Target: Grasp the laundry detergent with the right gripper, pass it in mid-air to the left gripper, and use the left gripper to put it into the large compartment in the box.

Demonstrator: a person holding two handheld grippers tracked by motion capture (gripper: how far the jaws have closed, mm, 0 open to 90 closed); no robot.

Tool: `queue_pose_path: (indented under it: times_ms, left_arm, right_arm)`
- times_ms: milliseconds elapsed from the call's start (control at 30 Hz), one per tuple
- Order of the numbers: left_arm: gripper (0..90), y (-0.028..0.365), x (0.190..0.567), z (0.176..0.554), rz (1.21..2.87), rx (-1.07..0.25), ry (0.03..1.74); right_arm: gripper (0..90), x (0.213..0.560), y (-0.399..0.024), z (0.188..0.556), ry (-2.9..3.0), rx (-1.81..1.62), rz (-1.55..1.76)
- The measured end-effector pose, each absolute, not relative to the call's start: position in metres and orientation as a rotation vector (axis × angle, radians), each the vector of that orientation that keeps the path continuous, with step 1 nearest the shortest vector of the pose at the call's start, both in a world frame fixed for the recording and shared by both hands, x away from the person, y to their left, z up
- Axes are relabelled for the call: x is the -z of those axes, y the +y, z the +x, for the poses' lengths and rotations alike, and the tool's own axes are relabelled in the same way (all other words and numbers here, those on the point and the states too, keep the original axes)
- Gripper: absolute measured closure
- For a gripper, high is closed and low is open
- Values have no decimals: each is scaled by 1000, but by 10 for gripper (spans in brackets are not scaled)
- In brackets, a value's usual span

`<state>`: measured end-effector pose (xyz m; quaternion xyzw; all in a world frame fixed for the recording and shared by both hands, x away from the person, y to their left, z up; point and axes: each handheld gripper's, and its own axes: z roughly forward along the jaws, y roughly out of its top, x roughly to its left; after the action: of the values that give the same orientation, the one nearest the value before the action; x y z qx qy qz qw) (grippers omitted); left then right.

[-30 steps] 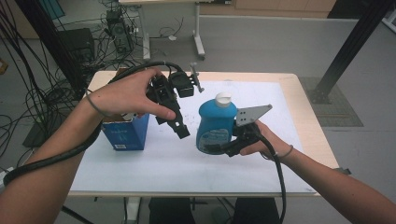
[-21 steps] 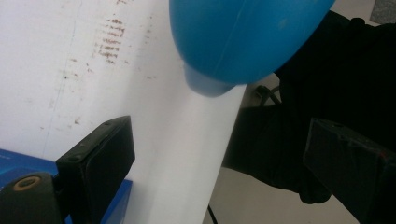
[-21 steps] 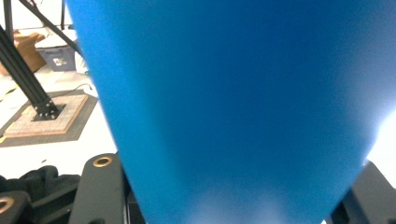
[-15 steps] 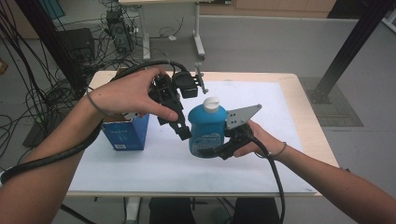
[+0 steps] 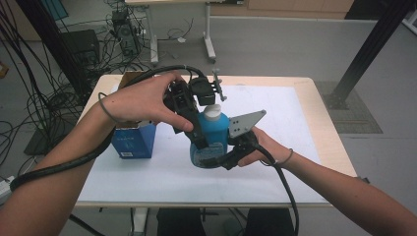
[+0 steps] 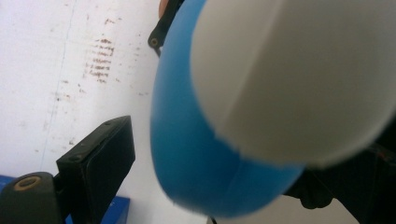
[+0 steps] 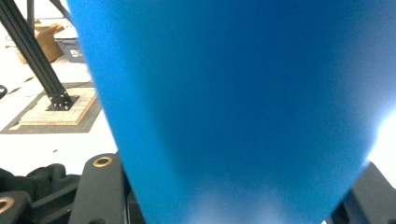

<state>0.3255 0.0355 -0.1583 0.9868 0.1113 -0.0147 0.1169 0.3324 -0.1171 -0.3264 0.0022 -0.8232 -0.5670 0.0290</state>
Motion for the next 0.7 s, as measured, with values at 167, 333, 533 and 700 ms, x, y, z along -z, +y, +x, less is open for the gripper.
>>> queue_pose_path:
  times_ms: [167,333,533,700]
  left_arm:
    - [93,32,156,324,2883,40,299]
    - [94,29,155,324,2868,33,287]
    - [94,27,154,323,2861,28,283]
    - [94,28,153,323,2855,26,285]
  right_arm:
    - [391,326,-113,330,-2545,1741,24]
    - [391,327,-110,329,-2547,1739,38]
    - [391,327,-109,329,-2547,1750,32]
    - [391,327,-110,329,-2560,1750,34]
